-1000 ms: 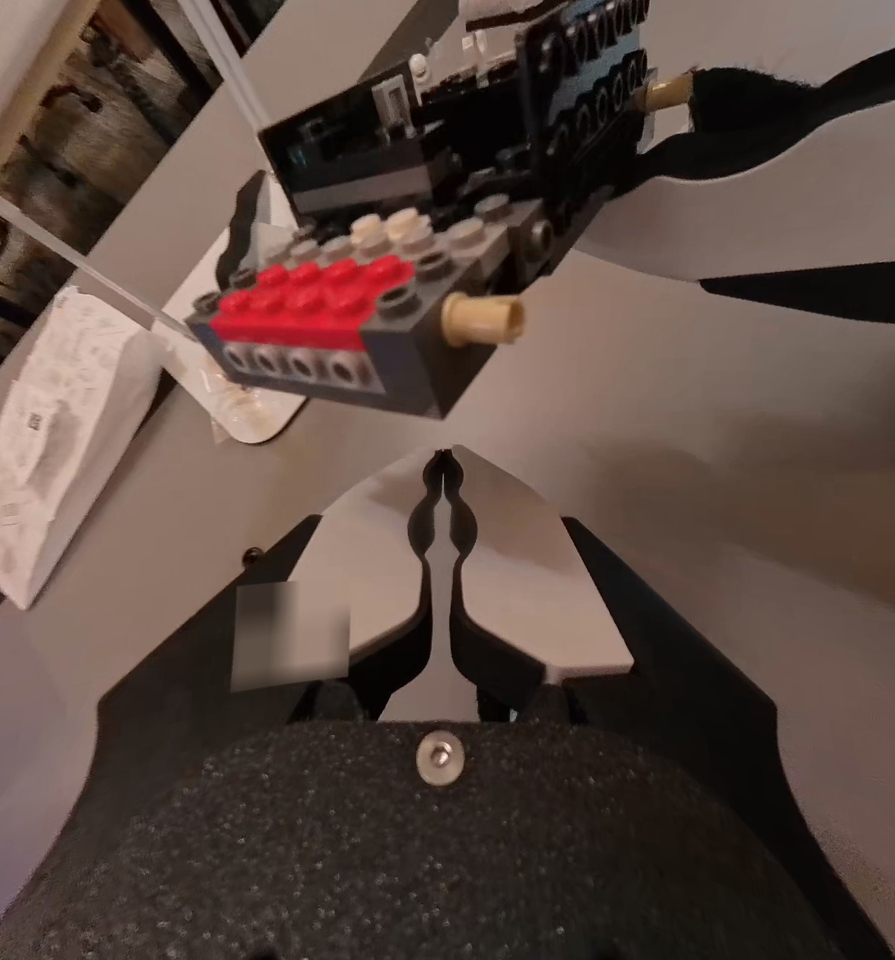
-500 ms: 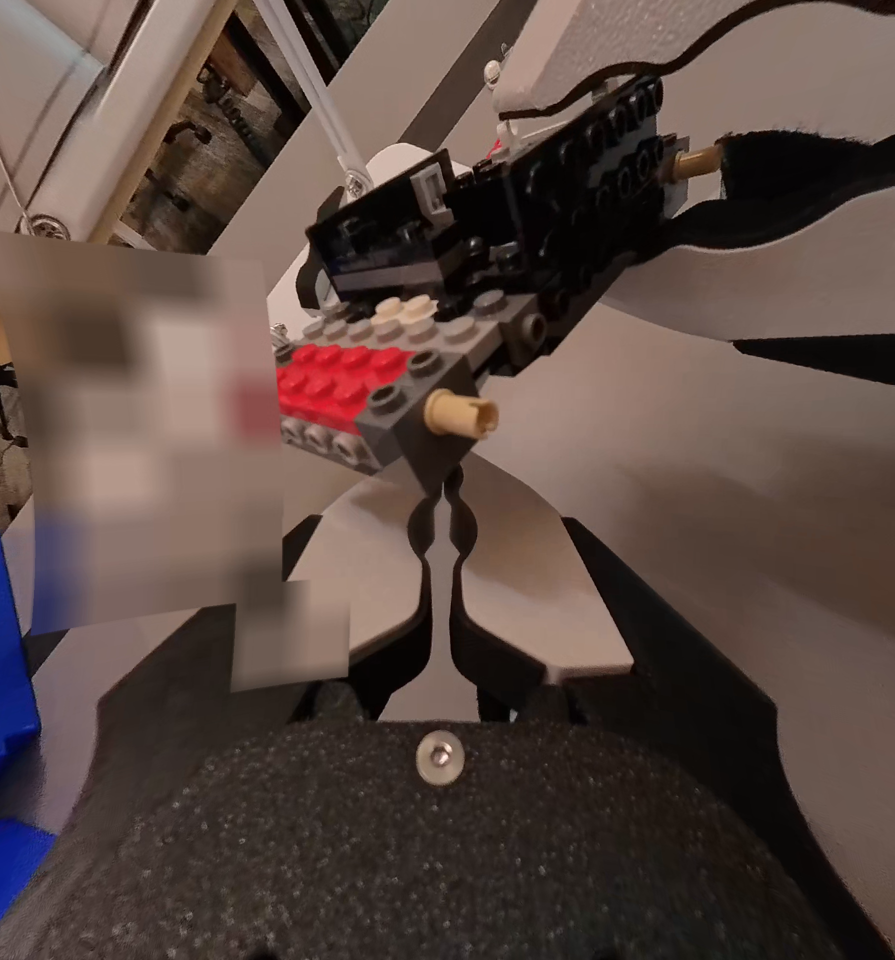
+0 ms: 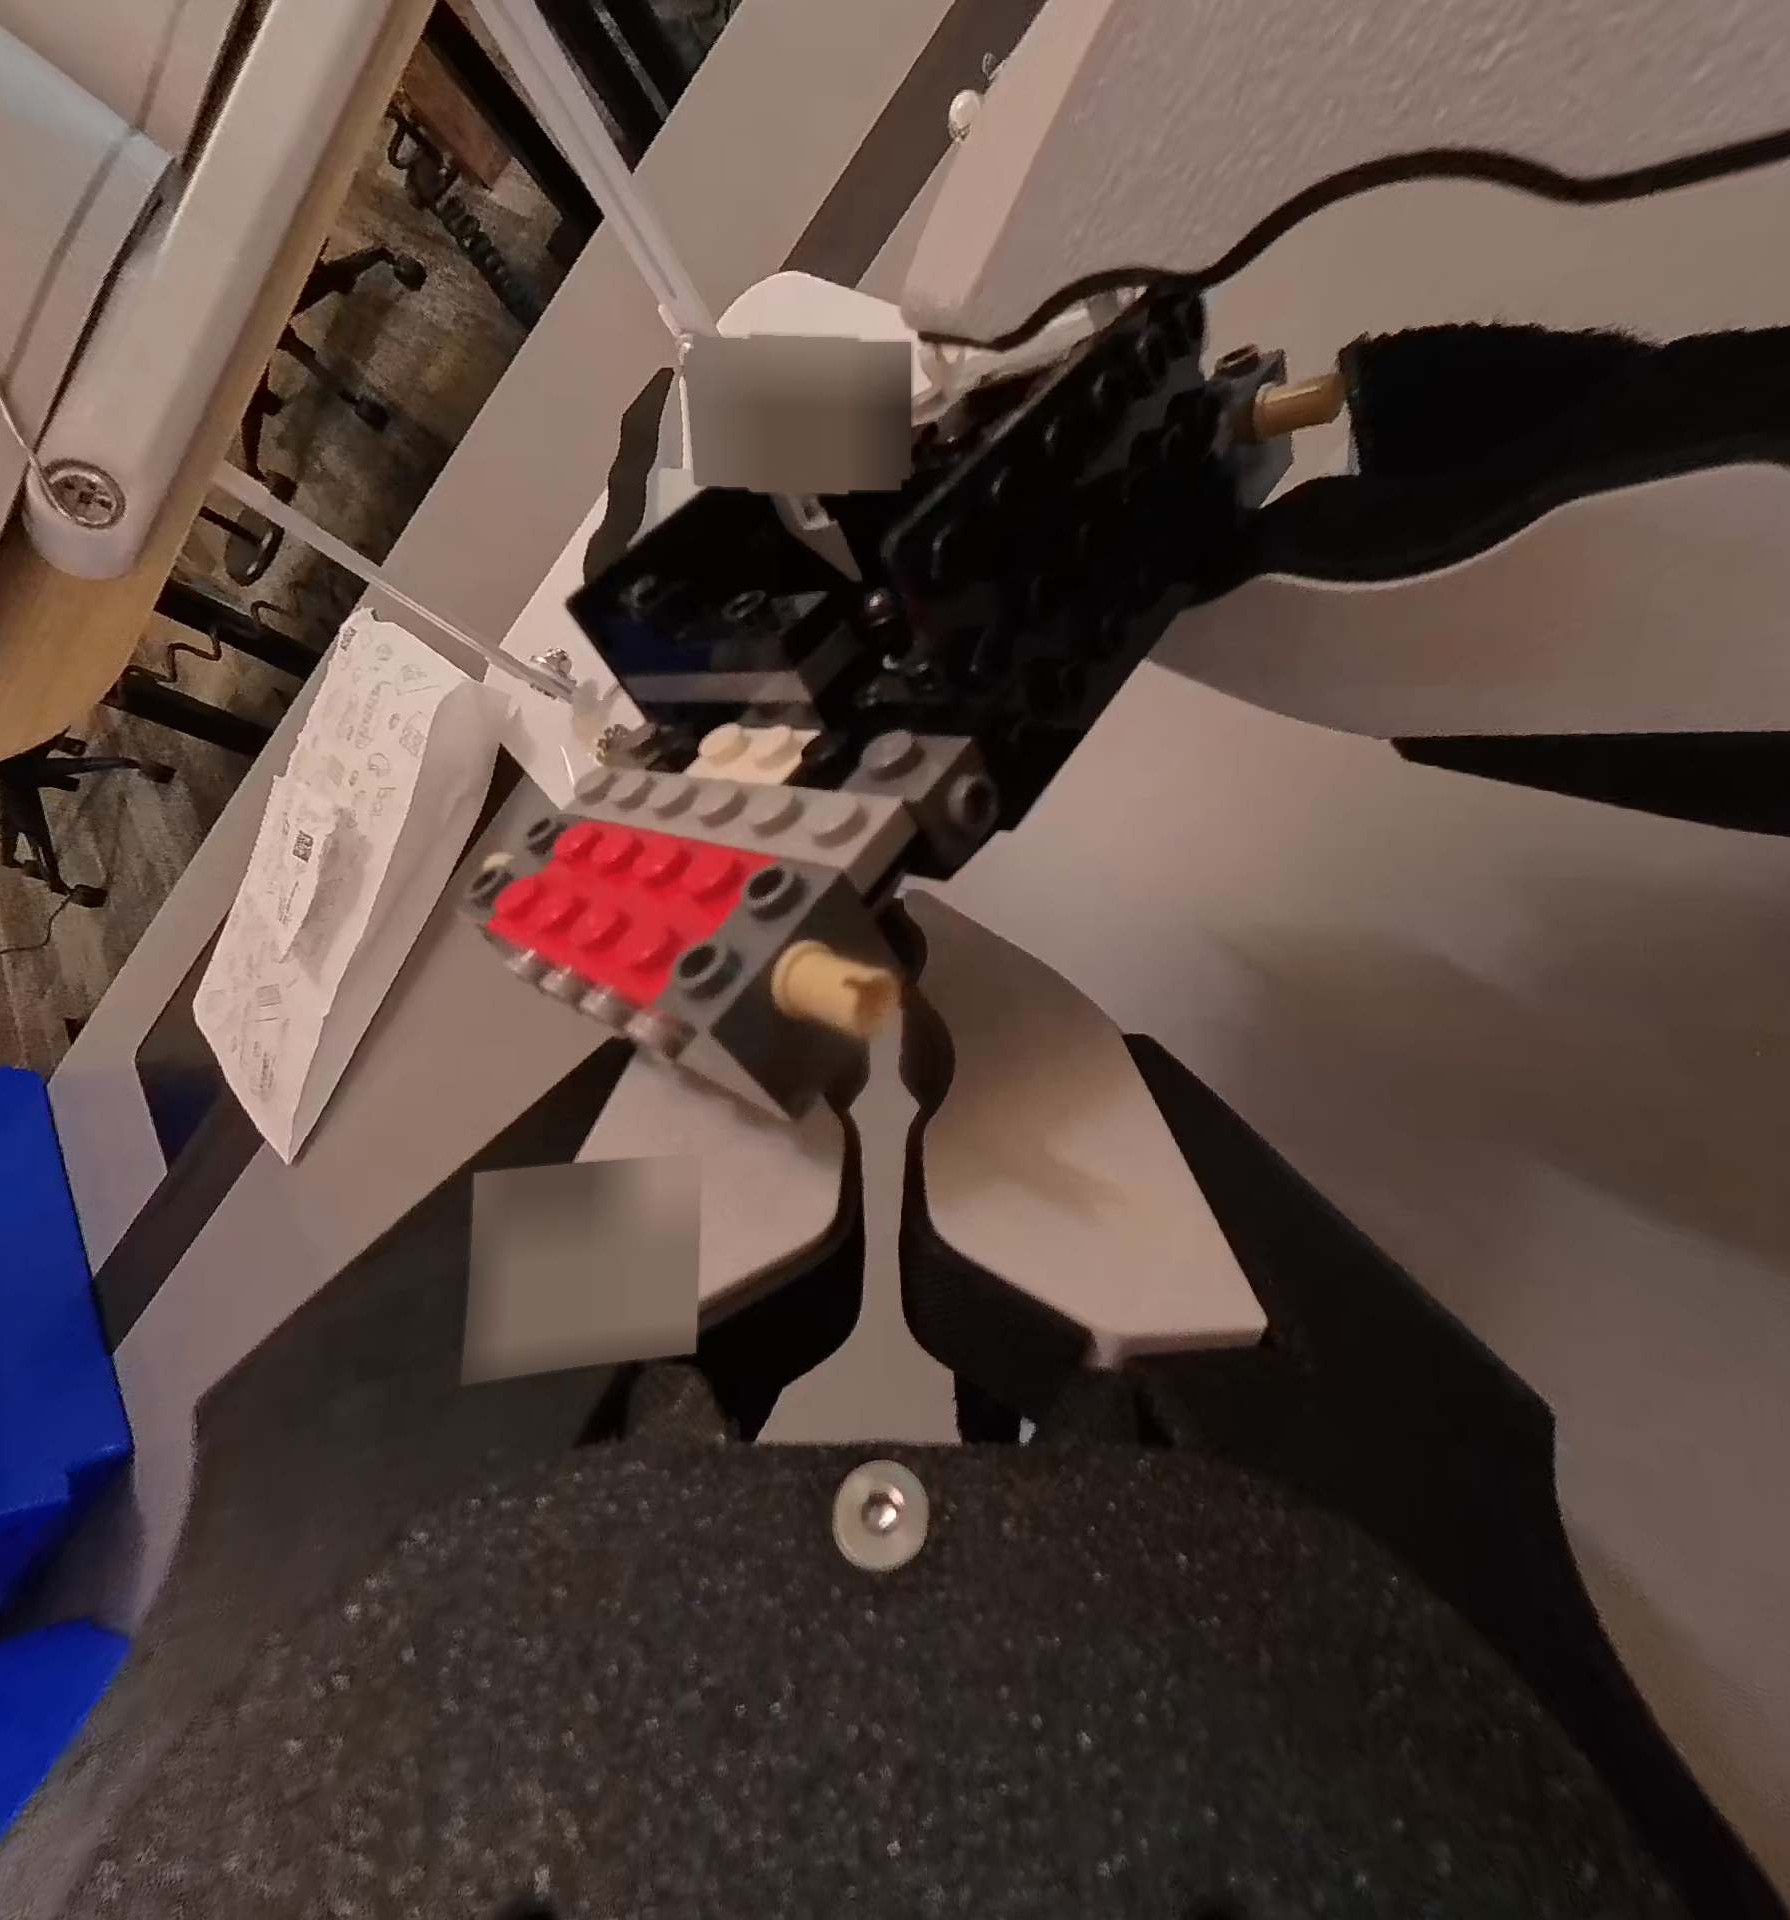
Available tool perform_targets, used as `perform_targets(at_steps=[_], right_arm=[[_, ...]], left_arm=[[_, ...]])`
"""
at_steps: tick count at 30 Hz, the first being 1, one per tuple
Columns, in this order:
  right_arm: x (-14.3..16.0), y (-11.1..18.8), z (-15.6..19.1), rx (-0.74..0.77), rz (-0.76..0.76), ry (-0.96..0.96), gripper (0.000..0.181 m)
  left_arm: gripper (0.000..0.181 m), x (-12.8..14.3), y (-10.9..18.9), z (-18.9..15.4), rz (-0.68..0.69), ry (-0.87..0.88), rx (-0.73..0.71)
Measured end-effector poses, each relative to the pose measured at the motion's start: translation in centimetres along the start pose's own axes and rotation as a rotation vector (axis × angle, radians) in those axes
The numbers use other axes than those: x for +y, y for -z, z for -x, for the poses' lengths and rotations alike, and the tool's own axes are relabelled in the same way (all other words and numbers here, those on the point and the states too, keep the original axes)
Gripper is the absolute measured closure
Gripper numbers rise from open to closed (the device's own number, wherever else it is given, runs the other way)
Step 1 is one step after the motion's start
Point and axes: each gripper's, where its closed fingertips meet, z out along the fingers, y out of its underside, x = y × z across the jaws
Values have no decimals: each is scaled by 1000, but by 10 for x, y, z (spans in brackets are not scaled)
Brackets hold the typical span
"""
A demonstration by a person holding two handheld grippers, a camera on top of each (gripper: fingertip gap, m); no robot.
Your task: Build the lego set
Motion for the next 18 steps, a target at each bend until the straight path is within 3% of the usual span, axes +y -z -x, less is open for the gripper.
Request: perform_targets(at_steps=[18], right_arm=[[-6, 1, 1, 2, -64, 1, 149]], left_arm=[[181, -9, 4, -24, -40, 0, 104]])
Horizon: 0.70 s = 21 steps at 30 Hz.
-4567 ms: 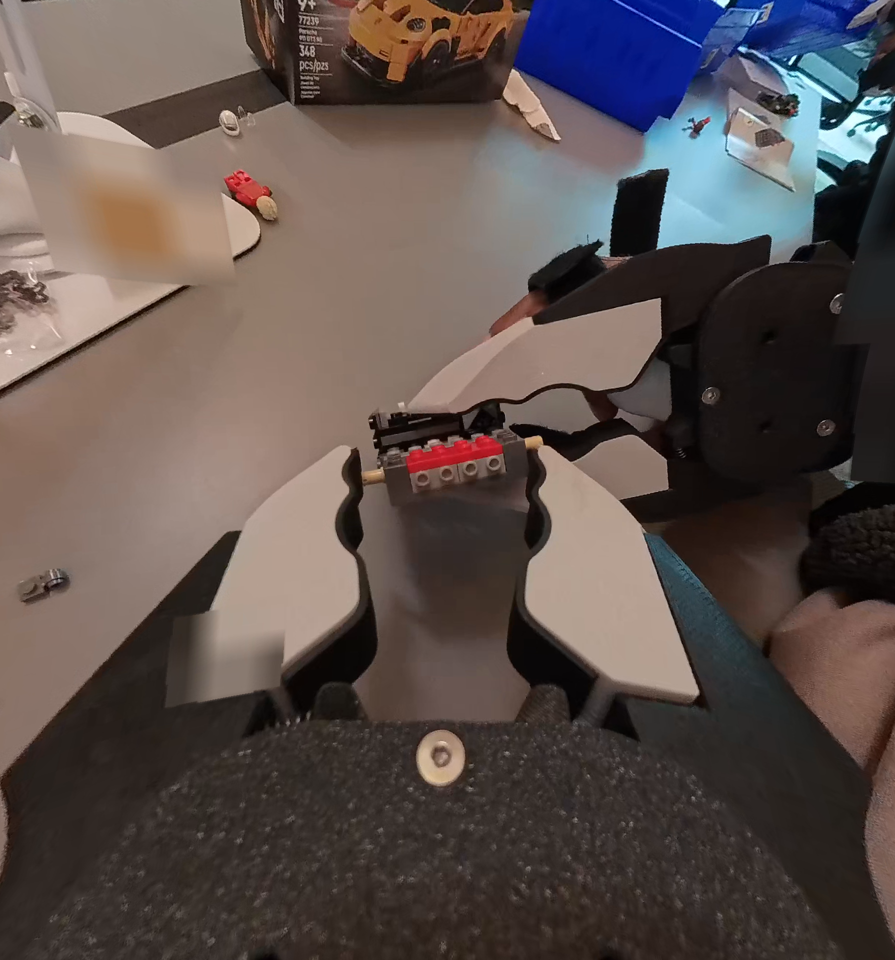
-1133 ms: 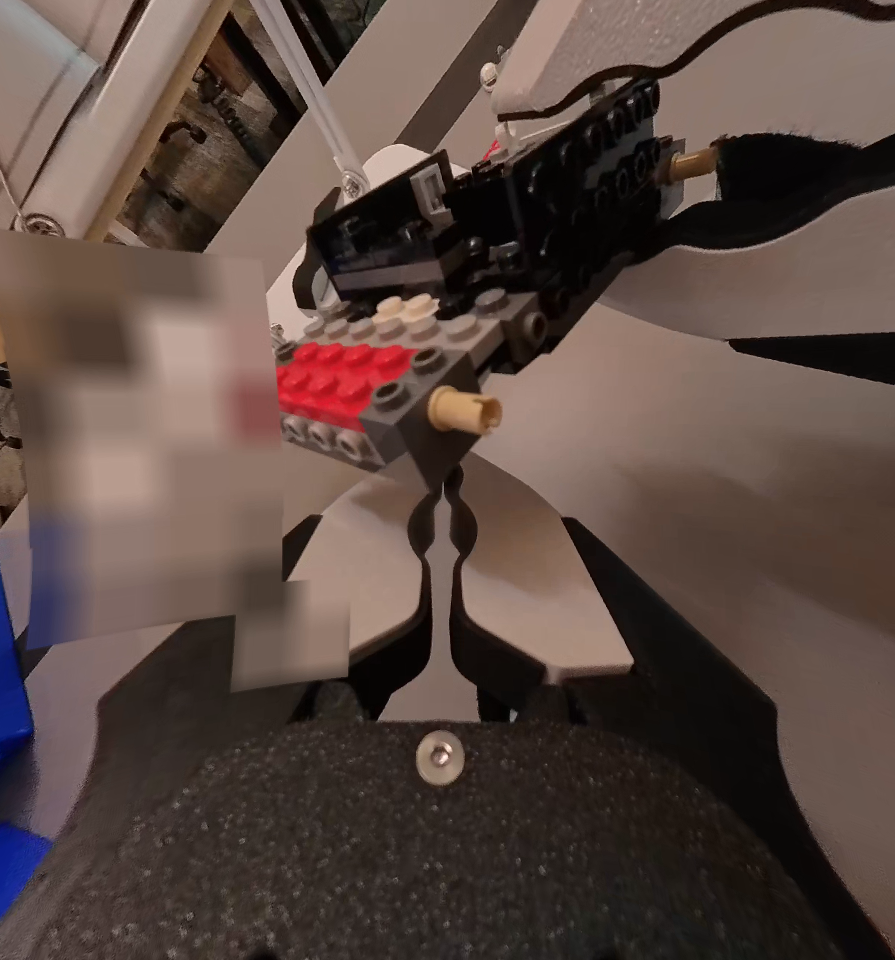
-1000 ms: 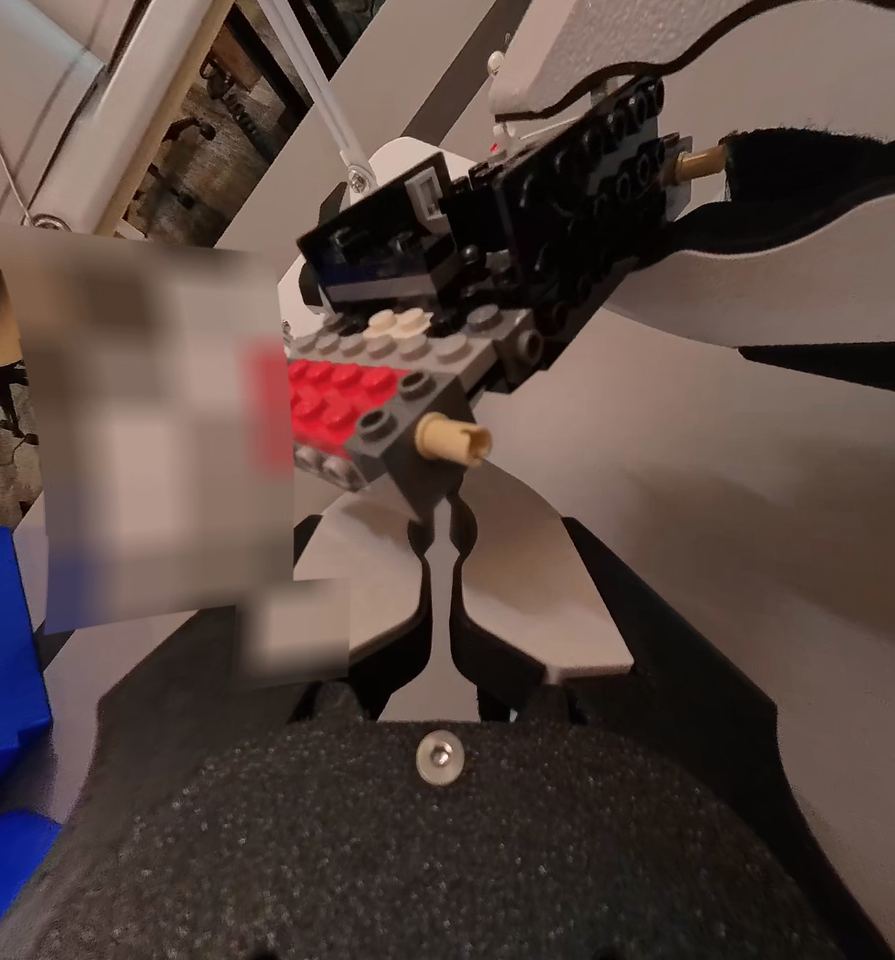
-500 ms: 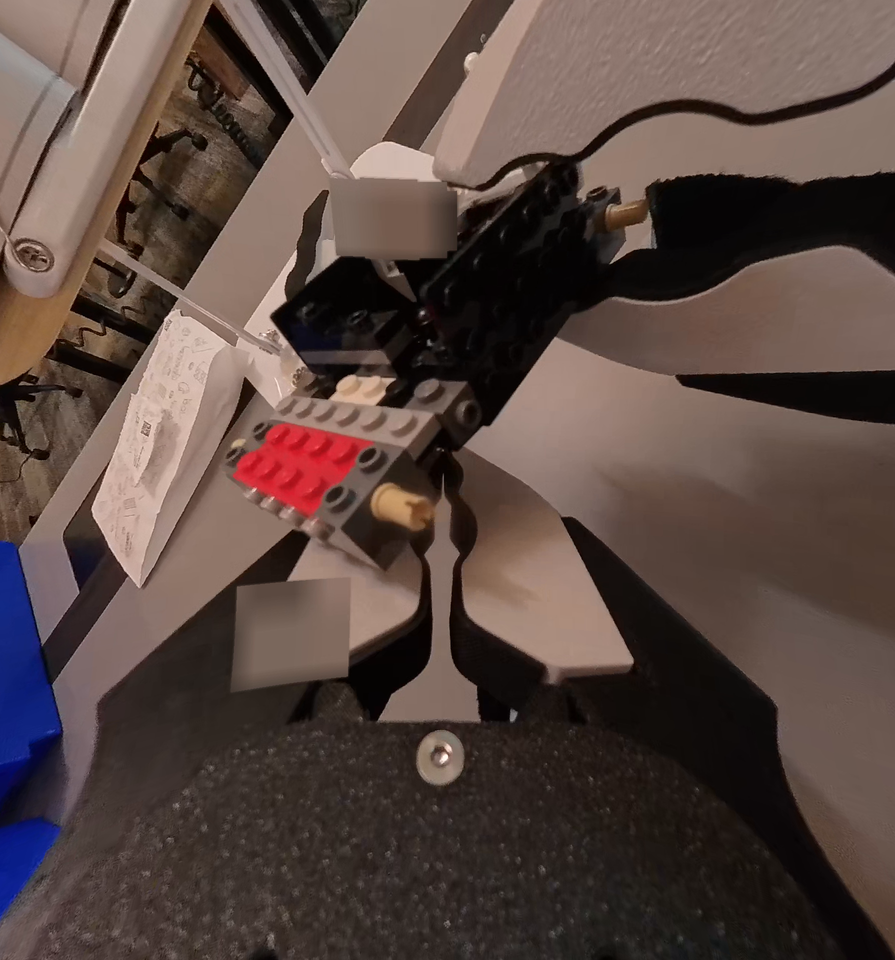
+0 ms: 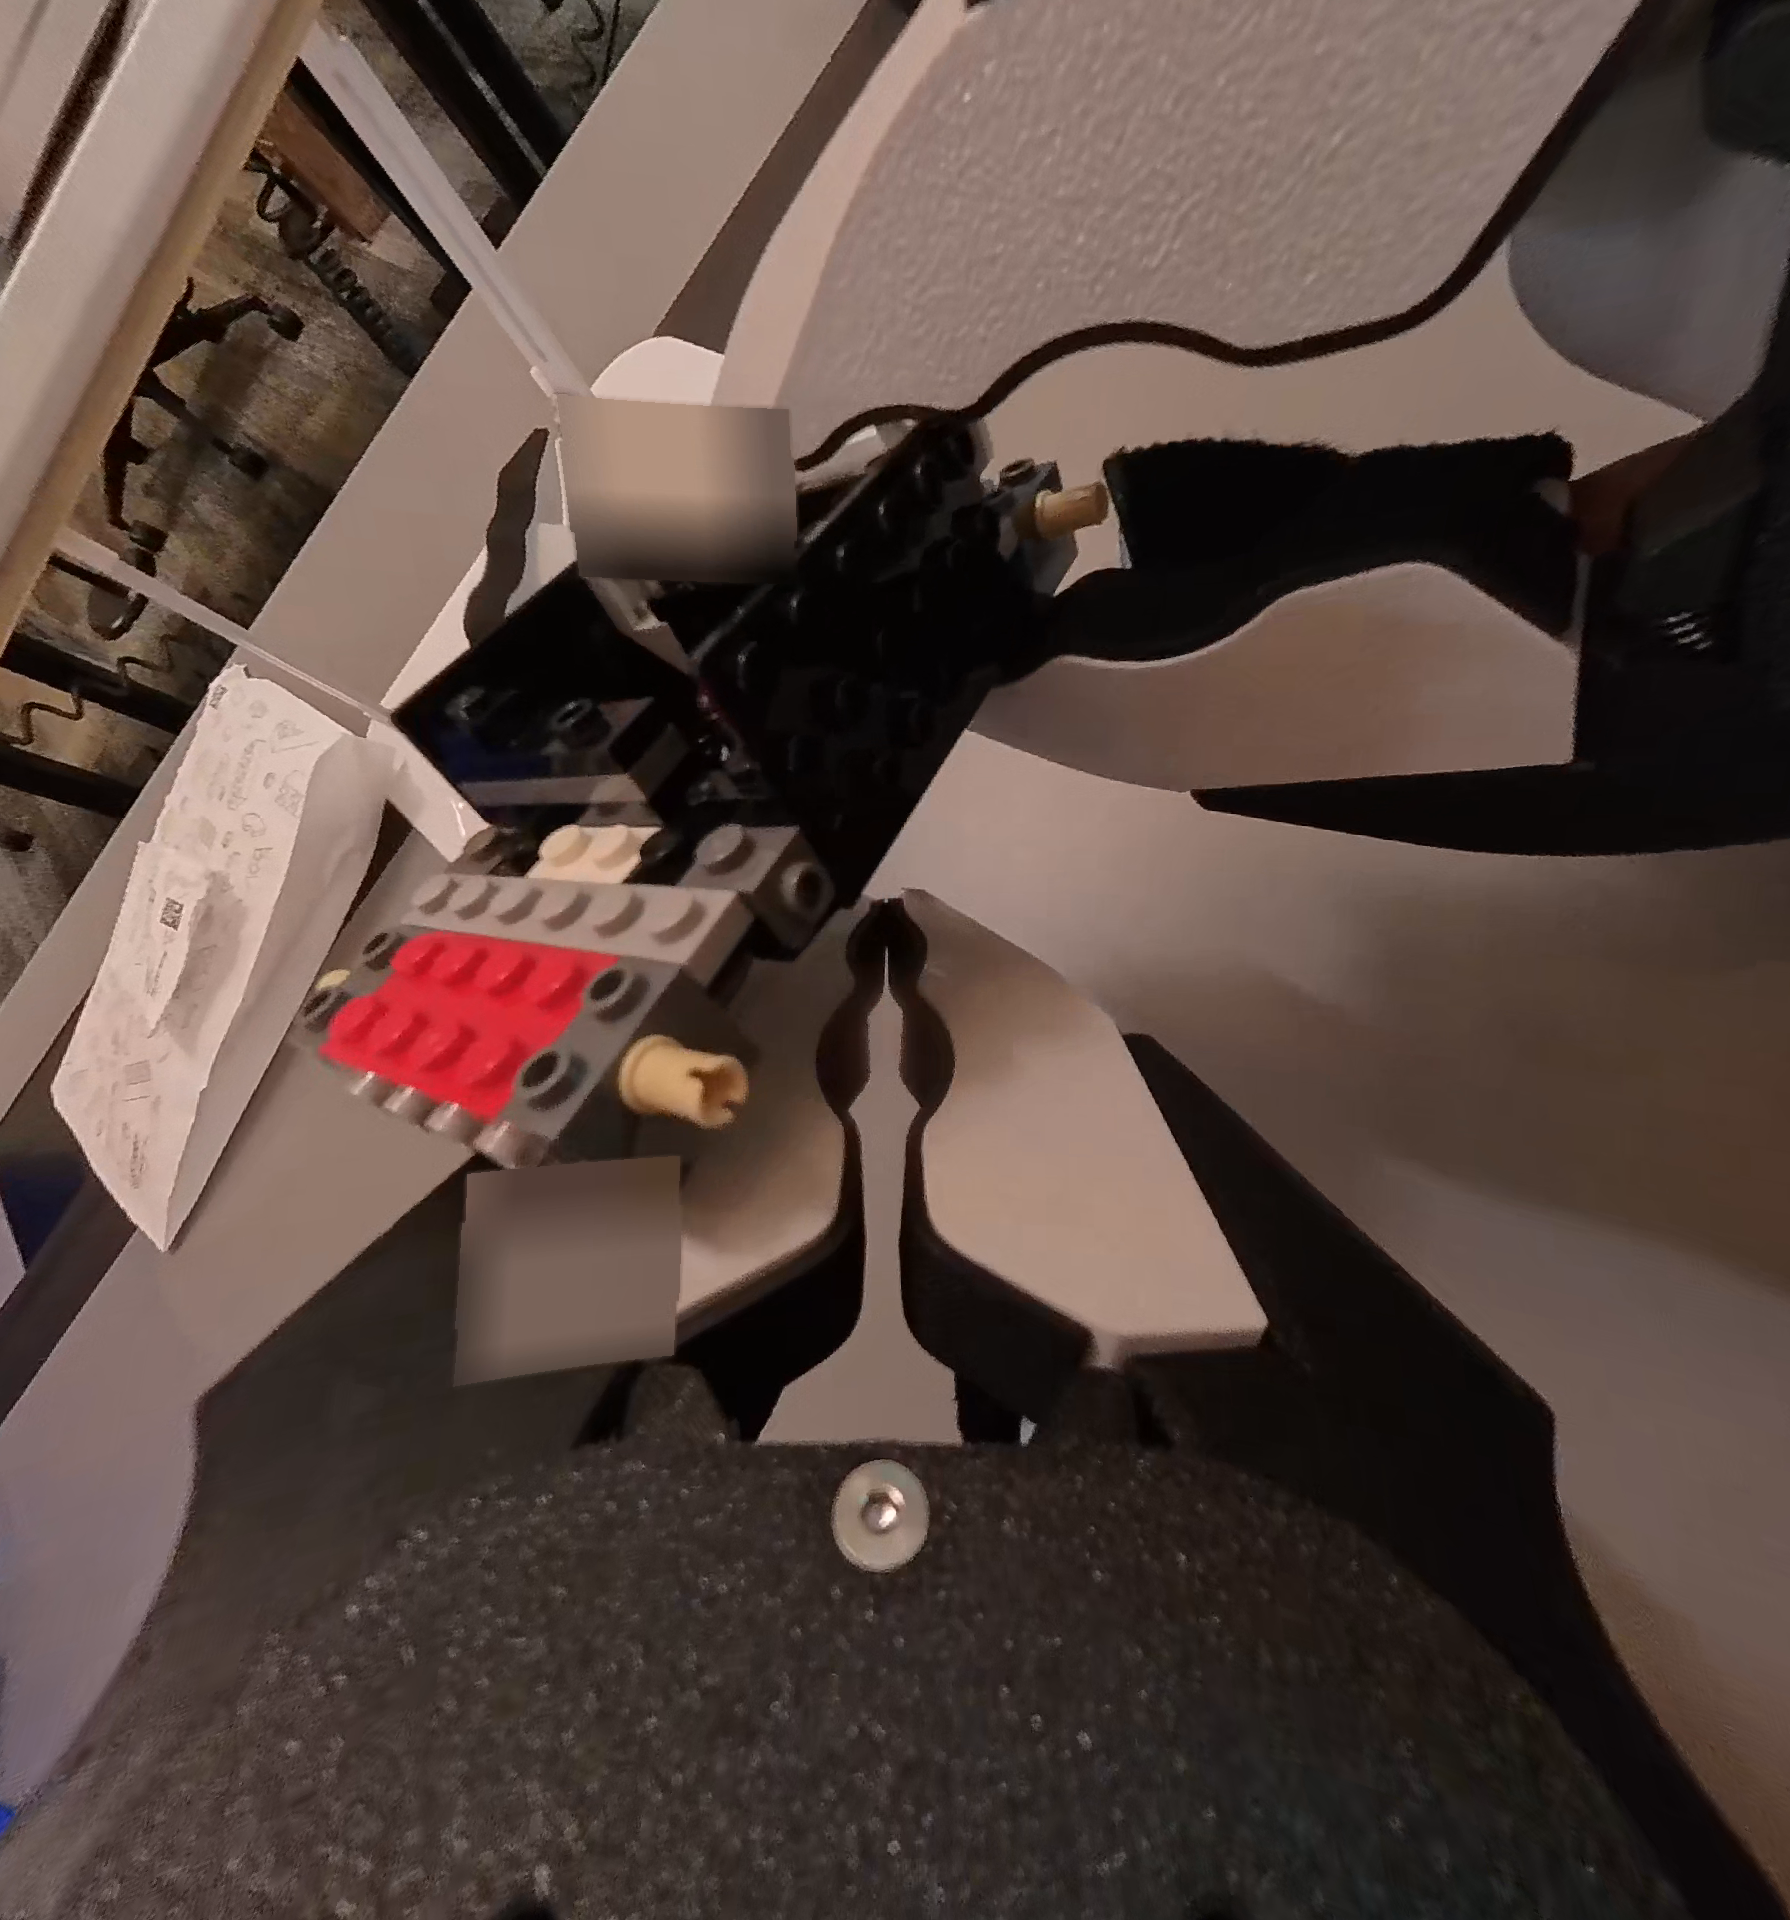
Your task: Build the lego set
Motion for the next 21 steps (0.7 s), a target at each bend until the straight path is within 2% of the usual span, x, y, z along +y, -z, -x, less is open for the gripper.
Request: perform_targets(at_steps=[13, 21], right_arm=[[2, 5, -9, 15, -241, 40, 149], [2, 14, -11, -8, -390, 46, 149]], left_arm=[[181, -8, 11, -33, -30, 11, 225], [181, -9, 15, -43, -37, -2, 289]])
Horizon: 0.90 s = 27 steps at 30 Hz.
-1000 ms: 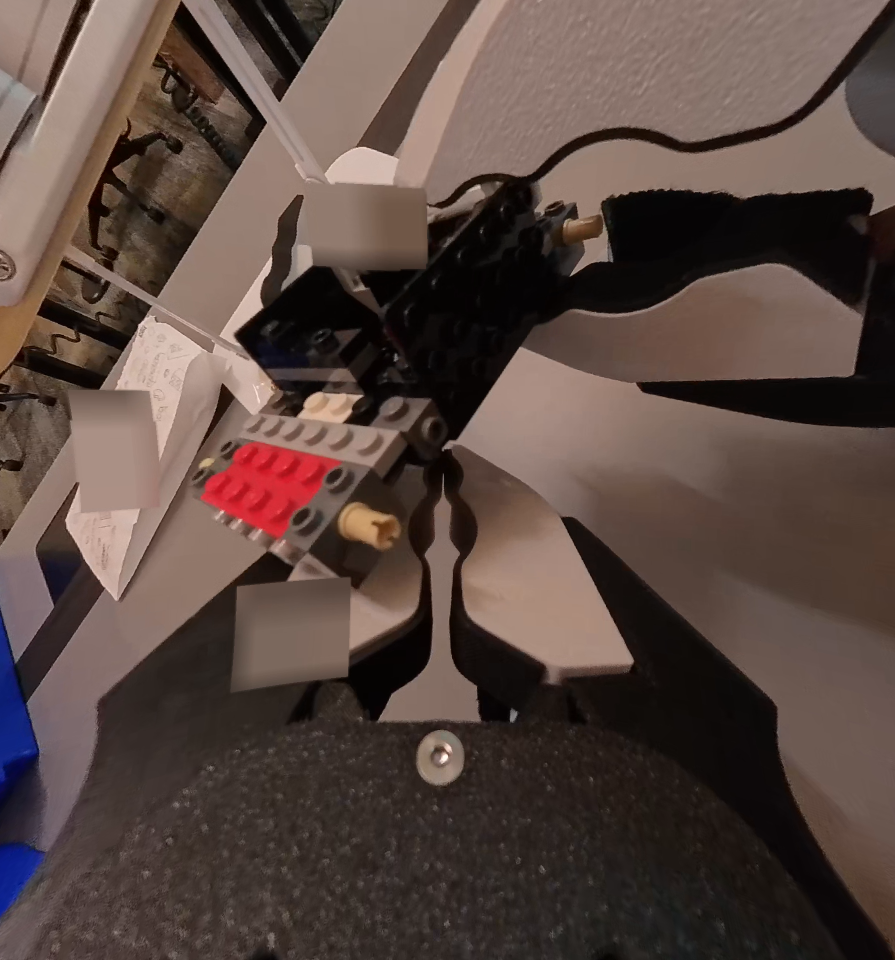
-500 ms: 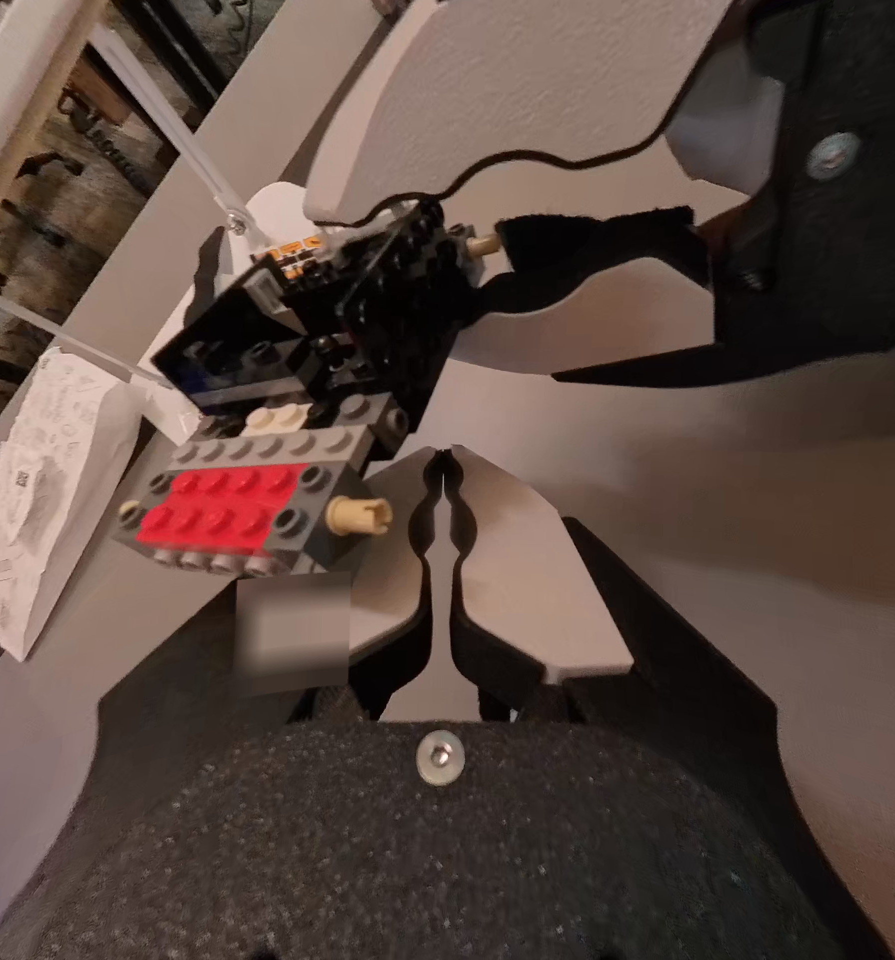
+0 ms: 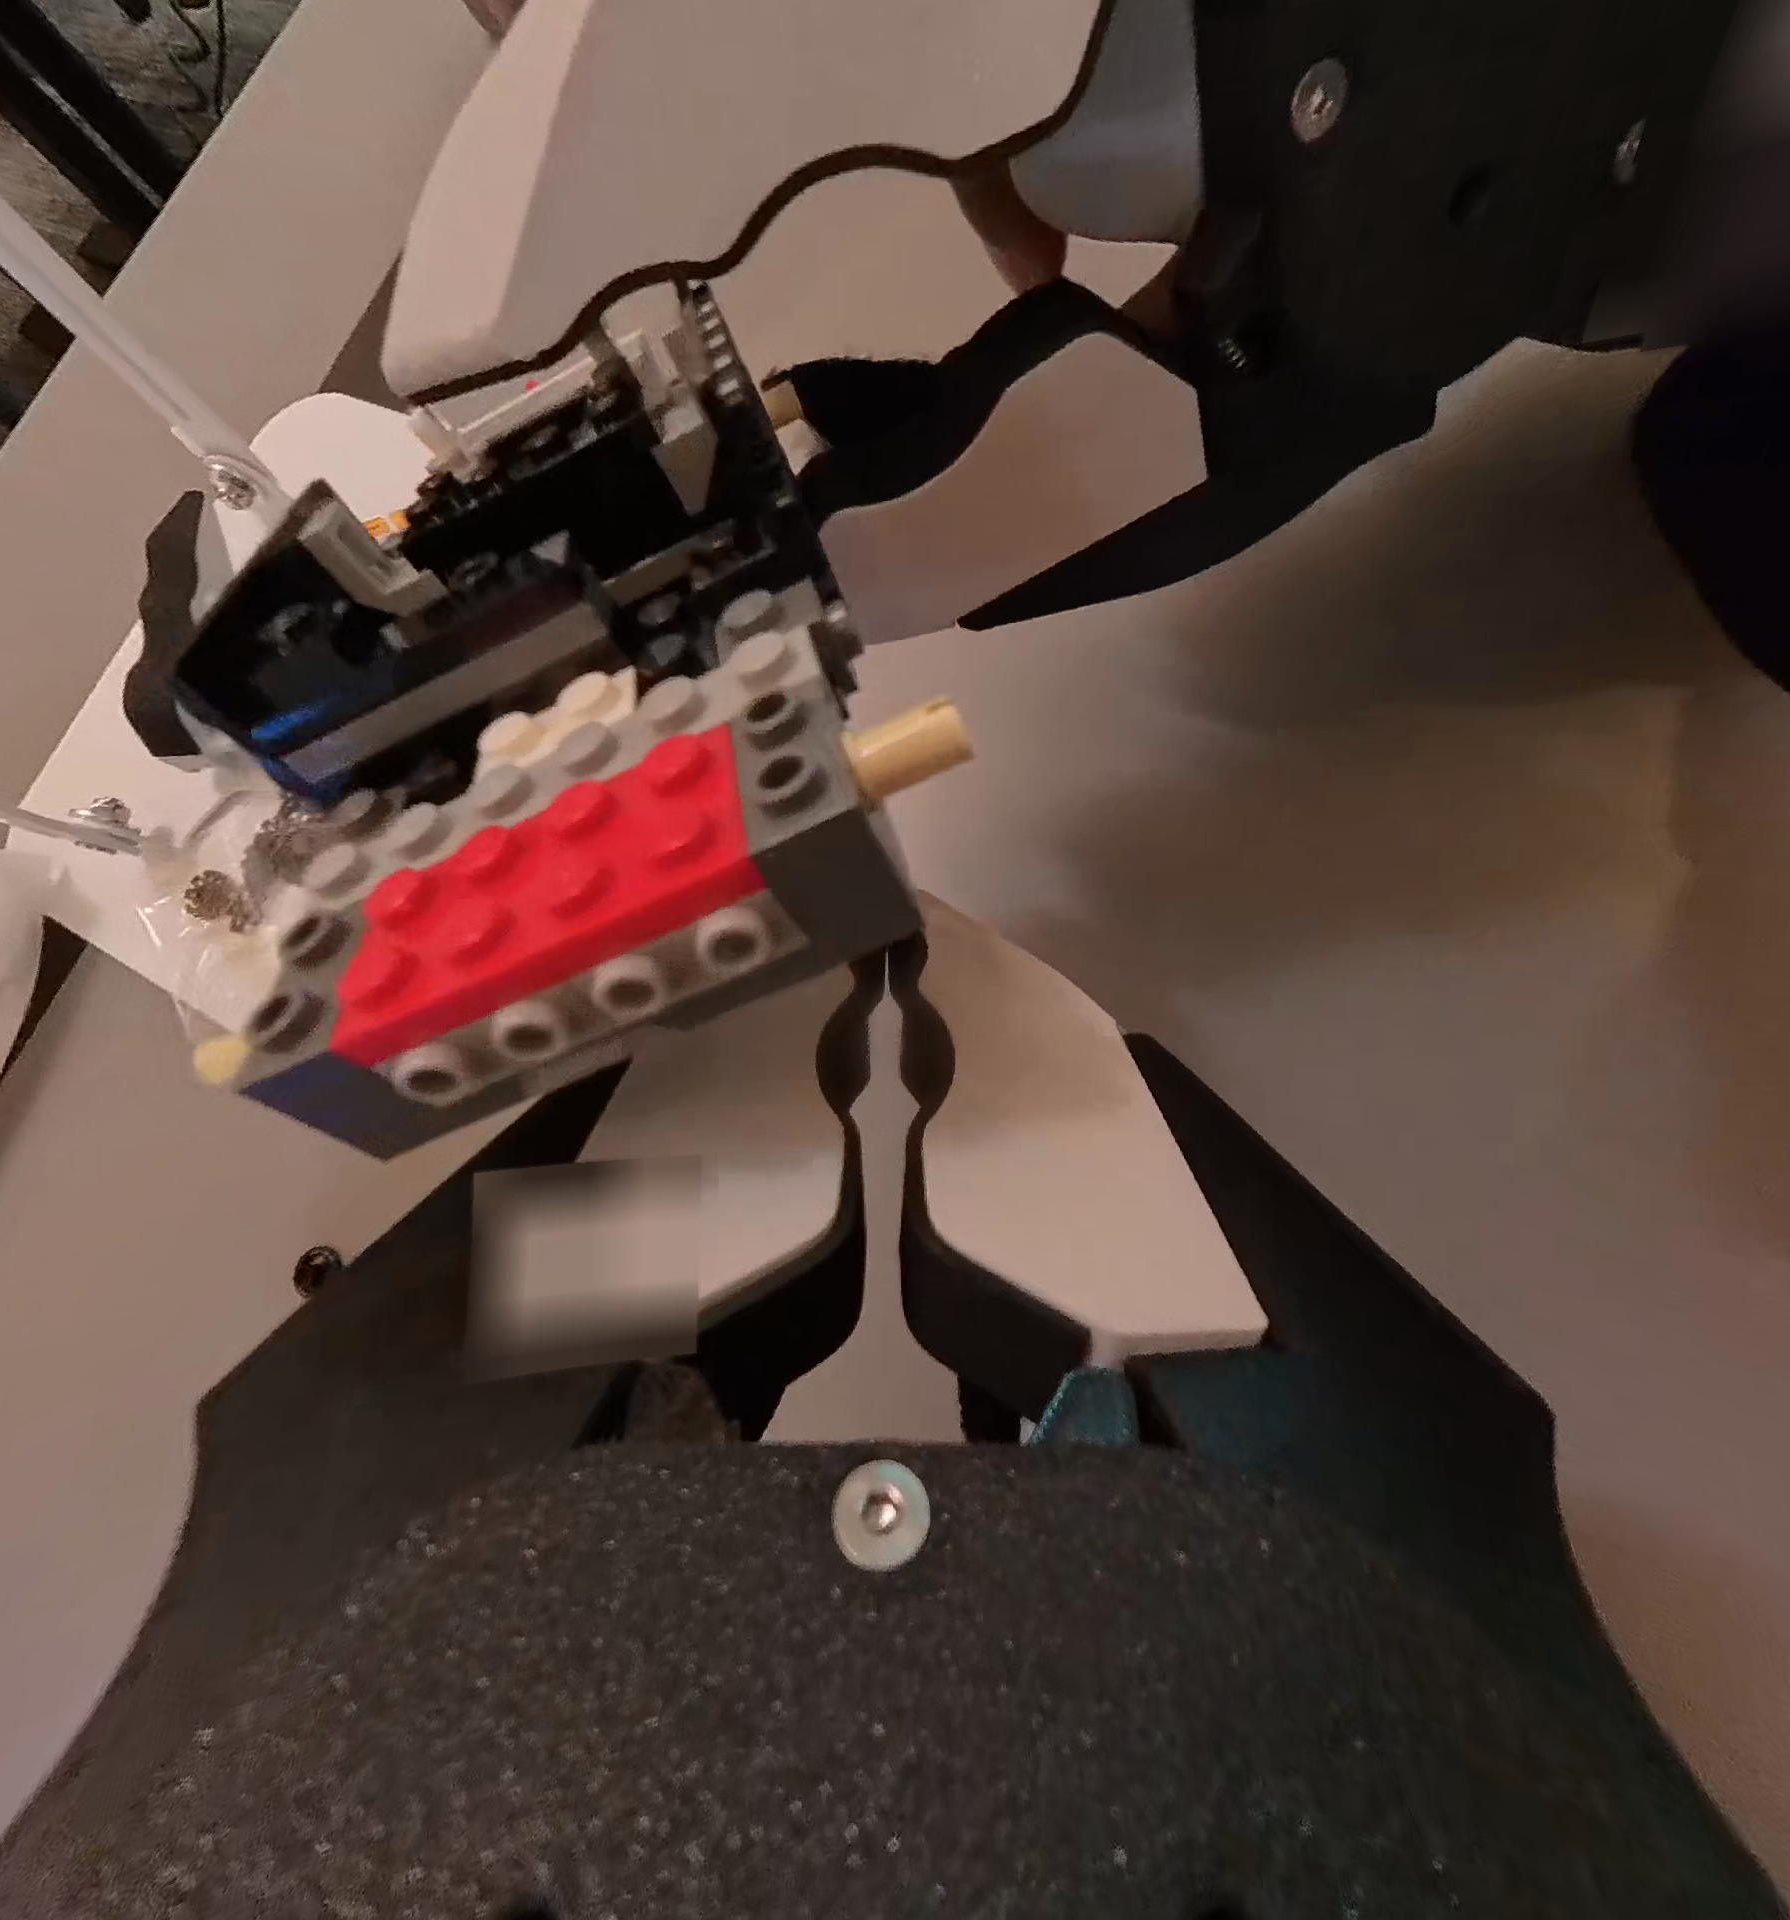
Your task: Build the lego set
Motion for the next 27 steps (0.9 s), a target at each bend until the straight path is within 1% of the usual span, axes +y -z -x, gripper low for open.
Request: perform_targets(at_steps=[4, 10, 19, 20, 21, 24, 26, 27], right_arm=[[-1, 5, -2, 6, -40, 13, 149], [-9, 16, -4, 12, -90, 35, 149], [-29, 31, -2, 11, -156, 96, 149], [-31, 32, -2, 11, -164, 103, 149], [-34, 32, -1, 11, -169, 110, 149], [-40, 34, -1, 14, -186, 120, 149], [-43, 34, -1, 18, -194, 125, 149], [-44, 35, -2, 19, -200, 123, 149]], left_arm=[[181, -2, 1, -8, -9, 0, 46], [181, -3, 1, -13, -14, 1, 80], [181, -2, -1, -17, -13, -9, 104], [175, -2, -1, -18, -13, -11, 109], [181, -2, -1, -19, -15, -14, 116], [181, -3, 0, -21, -23, -20, 131], [176, -4, 1, -23, -33, -21, 142], [181, -5, 1, -24, -37, -21, 147]])
